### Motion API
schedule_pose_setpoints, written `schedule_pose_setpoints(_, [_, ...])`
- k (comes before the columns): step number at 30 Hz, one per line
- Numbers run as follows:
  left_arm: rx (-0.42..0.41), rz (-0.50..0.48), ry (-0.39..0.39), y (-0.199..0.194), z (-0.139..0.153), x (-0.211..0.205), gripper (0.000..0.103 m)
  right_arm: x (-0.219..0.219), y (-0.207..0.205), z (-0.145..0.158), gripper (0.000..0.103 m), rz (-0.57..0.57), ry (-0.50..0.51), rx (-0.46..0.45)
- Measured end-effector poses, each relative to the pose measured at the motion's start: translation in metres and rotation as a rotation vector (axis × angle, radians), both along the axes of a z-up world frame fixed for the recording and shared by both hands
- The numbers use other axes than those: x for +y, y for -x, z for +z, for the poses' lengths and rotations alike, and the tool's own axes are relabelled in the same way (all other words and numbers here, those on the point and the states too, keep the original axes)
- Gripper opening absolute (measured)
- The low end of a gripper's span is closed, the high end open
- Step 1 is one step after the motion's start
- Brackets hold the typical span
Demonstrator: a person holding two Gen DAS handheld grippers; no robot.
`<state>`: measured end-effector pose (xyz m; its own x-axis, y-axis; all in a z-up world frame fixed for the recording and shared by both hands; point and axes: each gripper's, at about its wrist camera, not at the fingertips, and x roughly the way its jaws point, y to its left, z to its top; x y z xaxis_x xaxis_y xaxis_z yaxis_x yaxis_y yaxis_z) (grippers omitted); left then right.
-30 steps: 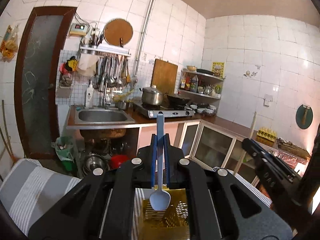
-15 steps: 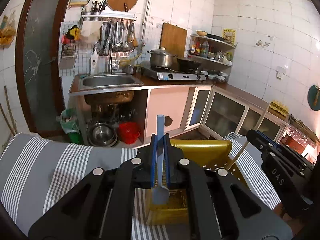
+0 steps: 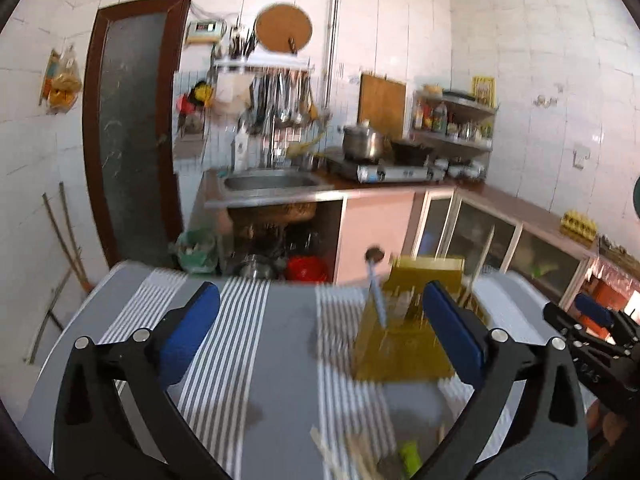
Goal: Organize utensils
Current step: 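Move the left tool back to the chopsticks and close on one chopstick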
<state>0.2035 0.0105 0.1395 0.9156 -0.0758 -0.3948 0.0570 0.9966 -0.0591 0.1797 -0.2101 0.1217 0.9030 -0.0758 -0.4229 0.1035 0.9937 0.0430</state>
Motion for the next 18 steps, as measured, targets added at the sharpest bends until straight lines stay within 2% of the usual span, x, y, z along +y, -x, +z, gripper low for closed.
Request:
schedule_pose_setpoints(3, [0.080, 0.016, -0.008, 0.013, -0.028, 0.009, 0.098, 0.001, 0.022, -0.018, 0.071, 0.002, -0.002, 0.037])
schedule_pose_setpoints(9, [0.223, 0.043, 0.067, 0.024, -0.084, 0.020, 0.098, 0.001, 0.041, -0.066, 0.072, -0.018, -0.046, 0.135])
schedule_pose_setpoints(12, [0.254, 0.056, 0.042, 0.027, -0.109, 0.017, 0.098, 0.006, 0.043, -0.096, 0.072, -0.029, -0.033, 0.199])
schedule_pose_setpoints(14, [0.306, 0.052, 0.021, 0.022, -0.125, 0.014, 0.098, 0.010, 0.042, -0.117, 0.072, -0.036, -0.024, 0.241])
schedule_pose_setpoints(18, [0.396, 0.050, 0.039, 0.011, -0.155, 0.011, 0.098, 0.013, 0.036, -0.146, 0.072, -0.051, -0.014, 0.307])
